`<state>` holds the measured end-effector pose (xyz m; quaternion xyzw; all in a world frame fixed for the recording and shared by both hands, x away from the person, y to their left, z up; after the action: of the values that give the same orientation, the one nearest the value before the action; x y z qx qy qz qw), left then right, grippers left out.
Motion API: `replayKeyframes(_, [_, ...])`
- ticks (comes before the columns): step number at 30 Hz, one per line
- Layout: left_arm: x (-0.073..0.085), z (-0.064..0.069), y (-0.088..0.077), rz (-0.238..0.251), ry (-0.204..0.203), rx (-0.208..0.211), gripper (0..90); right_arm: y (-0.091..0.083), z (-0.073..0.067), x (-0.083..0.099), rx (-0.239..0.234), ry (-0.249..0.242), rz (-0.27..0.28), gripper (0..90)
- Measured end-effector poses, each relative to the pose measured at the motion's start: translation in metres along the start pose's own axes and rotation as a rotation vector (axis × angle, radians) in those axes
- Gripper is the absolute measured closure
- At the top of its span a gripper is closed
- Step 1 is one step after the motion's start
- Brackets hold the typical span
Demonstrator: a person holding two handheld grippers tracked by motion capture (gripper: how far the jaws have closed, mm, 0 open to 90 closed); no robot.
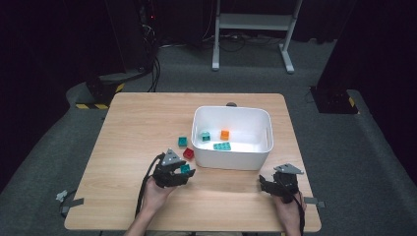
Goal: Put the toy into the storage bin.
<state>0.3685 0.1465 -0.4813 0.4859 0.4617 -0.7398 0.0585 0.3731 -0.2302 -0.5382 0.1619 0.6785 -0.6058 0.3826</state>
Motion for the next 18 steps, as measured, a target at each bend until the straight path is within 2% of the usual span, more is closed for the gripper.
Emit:
replayKeyframes(4, [-0.005,-0.006,-0.009,0.035,-0.019,0.025,48.5,0.0,0.0,0.0,0.0,0.0,0.0,20.2])
replayKeyframes(8, [-0.011,-0.015,-0.01,0.042,-0.04,0.041,48.5,0.0,0.0,0.0,0.0,0.0,0.0,20.2])
replayKeyframes(14, [-0.024,-0.019,-0.017,0.055,-0.024,0.032,48.4,0.0,0.0,0.0,0.0,0.001,0.0,20.2])
replayKeyframes(18, [-0.03,-0.019,-0.023,0.074,-0.032,0.046,48.4,0.0,0.0,0.0,0.0,-0.001,-0.001,20.2])
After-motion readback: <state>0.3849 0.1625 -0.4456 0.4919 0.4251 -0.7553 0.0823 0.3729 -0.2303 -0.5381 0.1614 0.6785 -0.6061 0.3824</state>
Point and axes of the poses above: each handheld gripper's, and its own axes: y roughly forward along the jaws, x roughly out of its underside, z roughly to its right, the point moved 2 cm from there along y, roughly forward along the jaws, and after that the axes turned 1 degree about x, right-handed, at the moved point
